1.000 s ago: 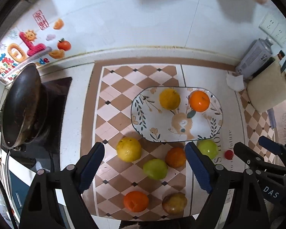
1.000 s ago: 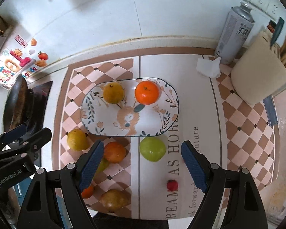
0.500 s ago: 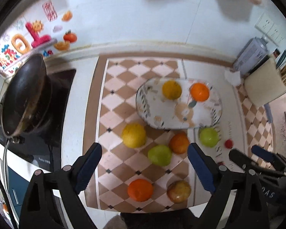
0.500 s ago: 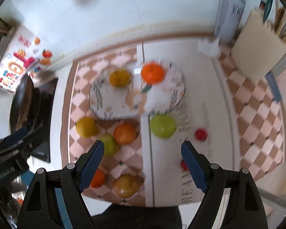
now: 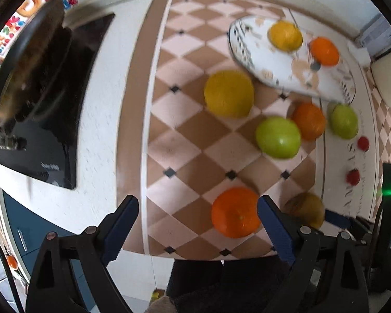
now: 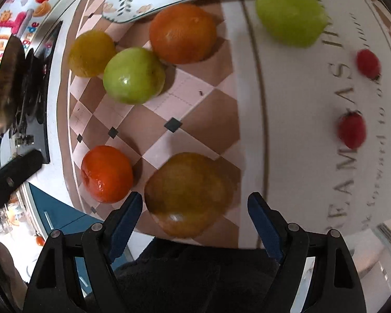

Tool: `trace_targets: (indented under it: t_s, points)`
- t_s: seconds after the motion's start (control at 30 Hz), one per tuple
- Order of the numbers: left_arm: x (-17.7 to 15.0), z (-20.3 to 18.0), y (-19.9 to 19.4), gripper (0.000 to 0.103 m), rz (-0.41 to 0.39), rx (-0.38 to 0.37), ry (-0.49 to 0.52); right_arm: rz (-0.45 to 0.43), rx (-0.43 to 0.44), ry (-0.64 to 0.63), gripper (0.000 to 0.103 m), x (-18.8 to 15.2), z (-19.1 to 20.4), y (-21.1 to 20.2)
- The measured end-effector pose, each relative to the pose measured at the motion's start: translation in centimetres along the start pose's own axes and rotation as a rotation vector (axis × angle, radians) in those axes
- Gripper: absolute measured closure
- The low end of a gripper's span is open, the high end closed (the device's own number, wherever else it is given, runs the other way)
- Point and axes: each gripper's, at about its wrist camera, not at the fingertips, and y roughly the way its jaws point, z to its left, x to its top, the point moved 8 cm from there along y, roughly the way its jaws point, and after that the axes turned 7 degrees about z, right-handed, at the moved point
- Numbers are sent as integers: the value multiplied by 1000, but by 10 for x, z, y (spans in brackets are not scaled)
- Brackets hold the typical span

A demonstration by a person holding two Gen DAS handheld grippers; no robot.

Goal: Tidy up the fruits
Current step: 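Grasp an orange with the left gripper while the right gripper grasps a brown pear, then carry orange and brown pear onto the plate while both grippers release them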

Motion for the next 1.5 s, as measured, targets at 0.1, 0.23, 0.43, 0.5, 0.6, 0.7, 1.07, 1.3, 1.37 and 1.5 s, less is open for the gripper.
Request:
trace_targets:
  t_s: [0.1, 0.23, 0.43, 0.5, 0.6, 0.7, 1.07, 1.3, 1.37, 1.5]
  points:
    - [-6, -4, 14, 10, 36, -3, 14, -19, -16, -58, 25, 6, 7, 6]
    - [-12, -9, 25, 10, 69, -1, 41, -35, -58, -137, 31, 6, 9, 6]
    - [-22, -22, 45, 10, 123, -38, 48, -92, -53, 37, 31, 9, -39, -15]
    - [-24, -28, 55, 10, 153, -53, 45, -106, -17, 123, 31, 10, -56, -20]
    - [-27, -38, 69, 10, 184, -62, 53, -123, 36, 233, 31, 10, -81, -25]
    - [-30, -43, 83, 10, 207, -58, 64, -108, 78, 262, 31, 10, -89, -23]
    - [-19, -60, 83, 41, 159, -70, 89, -35, -15, 111, 30, 22, -83, -29]
    - [-14, -81, 80, 41, 147, -62, 119, -32, -194, -91, 31, 29, -67, -32]
    - [-10, -84, 78, 41, 148, -65, 122, -36, -215, -113, 33, 29, -65, -32]
    - [-11, -86, 73, 41, 153, -75, 116, -48, -176, -59, 33, 29, -68, -34]
